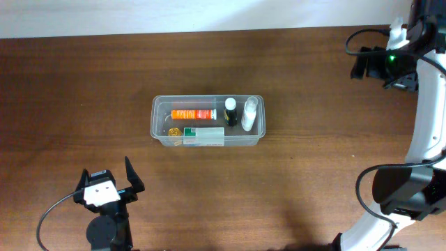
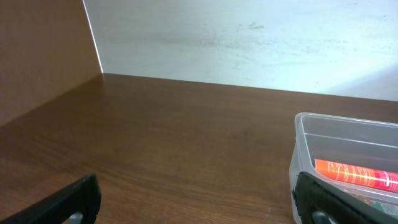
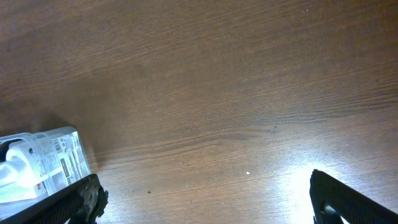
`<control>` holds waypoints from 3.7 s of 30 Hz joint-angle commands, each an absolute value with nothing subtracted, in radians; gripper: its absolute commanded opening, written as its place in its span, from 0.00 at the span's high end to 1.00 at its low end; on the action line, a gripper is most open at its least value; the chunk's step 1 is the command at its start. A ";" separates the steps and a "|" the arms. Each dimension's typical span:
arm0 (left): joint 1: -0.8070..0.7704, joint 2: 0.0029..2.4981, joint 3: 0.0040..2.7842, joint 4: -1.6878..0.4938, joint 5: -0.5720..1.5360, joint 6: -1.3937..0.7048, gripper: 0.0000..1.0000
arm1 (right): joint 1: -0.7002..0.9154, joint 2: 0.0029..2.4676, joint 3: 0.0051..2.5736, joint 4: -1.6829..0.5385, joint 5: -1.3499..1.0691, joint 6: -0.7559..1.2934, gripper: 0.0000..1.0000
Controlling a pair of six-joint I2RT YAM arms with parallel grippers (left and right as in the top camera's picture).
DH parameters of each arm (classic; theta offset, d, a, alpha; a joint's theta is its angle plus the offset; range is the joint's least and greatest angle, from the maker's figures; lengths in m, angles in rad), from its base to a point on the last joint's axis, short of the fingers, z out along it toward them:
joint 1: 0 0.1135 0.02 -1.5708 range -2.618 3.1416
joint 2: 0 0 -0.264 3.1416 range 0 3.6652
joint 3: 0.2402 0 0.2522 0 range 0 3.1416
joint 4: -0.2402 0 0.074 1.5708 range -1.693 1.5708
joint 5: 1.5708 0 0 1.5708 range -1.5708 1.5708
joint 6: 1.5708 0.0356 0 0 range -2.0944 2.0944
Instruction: Pack container
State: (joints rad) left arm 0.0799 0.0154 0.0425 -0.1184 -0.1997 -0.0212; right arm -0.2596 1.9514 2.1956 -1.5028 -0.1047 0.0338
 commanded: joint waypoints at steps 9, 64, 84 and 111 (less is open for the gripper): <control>0.076 0.005 0.032 -0.112 -0.206 -0.002 0.01 | -0.263 1.944 2.210 -1.503 -0.100 0.038 0.02; 0.076 0.005 0.032 -0.112 -0.206 -0.002 0.01 | 0.104 0.665 0.820 -0.098 -0.082 0.031 0.02; 0.076 0.005 0.032 -0.112 -0.206 -0.002 0.01 | 0.104 0.102 0.055 0.225 -0.204 0.035 0.02; 0.076 0.005 0.032 -0.112 -0.206 -0.002 0.01 | 0.102 0.003 0.006 -0.065 -0.168 -0.075 0.02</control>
